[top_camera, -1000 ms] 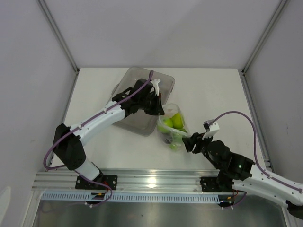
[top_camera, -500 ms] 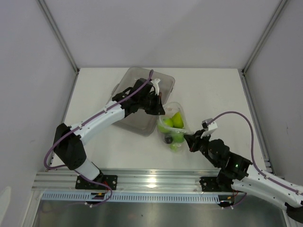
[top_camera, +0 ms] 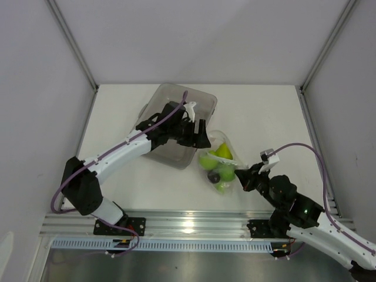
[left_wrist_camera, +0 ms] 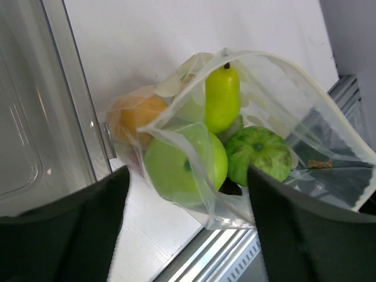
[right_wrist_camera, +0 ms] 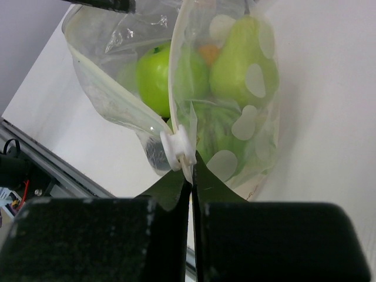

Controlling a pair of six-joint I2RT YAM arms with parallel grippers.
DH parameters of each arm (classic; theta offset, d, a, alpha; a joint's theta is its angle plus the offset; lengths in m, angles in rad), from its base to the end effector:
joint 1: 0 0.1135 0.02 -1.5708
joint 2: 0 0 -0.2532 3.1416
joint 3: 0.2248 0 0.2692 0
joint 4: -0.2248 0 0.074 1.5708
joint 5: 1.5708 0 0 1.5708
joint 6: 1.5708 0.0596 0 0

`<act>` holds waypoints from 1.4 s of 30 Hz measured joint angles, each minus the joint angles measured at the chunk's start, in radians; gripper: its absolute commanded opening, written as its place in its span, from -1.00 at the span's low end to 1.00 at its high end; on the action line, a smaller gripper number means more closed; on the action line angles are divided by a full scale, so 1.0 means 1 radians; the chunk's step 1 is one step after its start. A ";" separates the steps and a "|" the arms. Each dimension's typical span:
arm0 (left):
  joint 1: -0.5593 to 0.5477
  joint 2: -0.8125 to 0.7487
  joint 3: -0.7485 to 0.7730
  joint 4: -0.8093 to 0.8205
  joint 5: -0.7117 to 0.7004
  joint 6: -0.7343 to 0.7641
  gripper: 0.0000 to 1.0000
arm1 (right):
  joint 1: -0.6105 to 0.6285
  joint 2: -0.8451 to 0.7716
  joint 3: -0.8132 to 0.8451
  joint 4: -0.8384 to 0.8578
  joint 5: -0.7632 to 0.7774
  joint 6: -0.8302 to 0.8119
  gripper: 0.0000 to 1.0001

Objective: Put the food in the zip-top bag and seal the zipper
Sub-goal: Zip the zipper food storage bag at the center of the board.

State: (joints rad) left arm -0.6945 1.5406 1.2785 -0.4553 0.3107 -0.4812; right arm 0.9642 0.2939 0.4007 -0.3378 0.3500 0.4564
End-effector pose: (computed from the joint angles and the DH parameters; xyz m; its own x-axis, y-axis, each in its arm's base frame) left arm 0.2802 -0.2571 0.2706 -0.8117 0.1026 -0.5749 0.4633 0.7125 -0.5269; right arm 0.1073 0.1188 0.2447 -0.3734 0.1880 -0.9084 -0.4644 0.8098 0.3586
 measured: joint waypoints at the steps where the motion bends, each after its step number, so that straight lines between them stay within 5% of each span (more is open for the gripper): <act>1: 0.001 -0.027 -0.014 0.012 -0.003 0.007 0.81 | -0.001 0.000 0.005 -0.010 -0.004 0.003 -1.00; 9: 0.003 -0.340 -0.122 0.218 -0.004 0.122 0.73 | -0.009 0.023 0.043 -0.068 -0.058 0.024 -1.00; 17: -0.017 -0.436 -0.117 0.578 0.453 0.251 0.73 | -0.013 0.029 0.056 -0.078 -0.122 0.029 -1.00; 22: -0.076 -0.271 -0.024 0.483 0.598 0.434 0.66 | -0.020 0.029 0.056 -0.078 -0.164 0.029 -1.00; 31: -0.110 -0.126 0.045 0.287 0.639 0.661 0.64 | -0.031 0.148 0.116 -0.077 -0.249 0.014 -1.00; 35: -0.137 -0.079 0.108 0.226 0.651 0.734 0.37 | -0.032 0.200 0.148 -0.076 -0.267 0.005 -1.00; 42: -0.167 -0.010 0.140 0.160 0.689 0.782 0.28 | -0.036 0.180 0.150 -0.084 -0.270 -0.002 -1.00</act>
State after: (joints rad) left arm -0.8619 1.5307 1.4181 -0.2951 0.9993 0.3012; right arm 0.9279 0.4740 0.5503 -0.4217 0.0799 0.4549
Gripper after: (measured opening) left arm 0.650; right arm 0.003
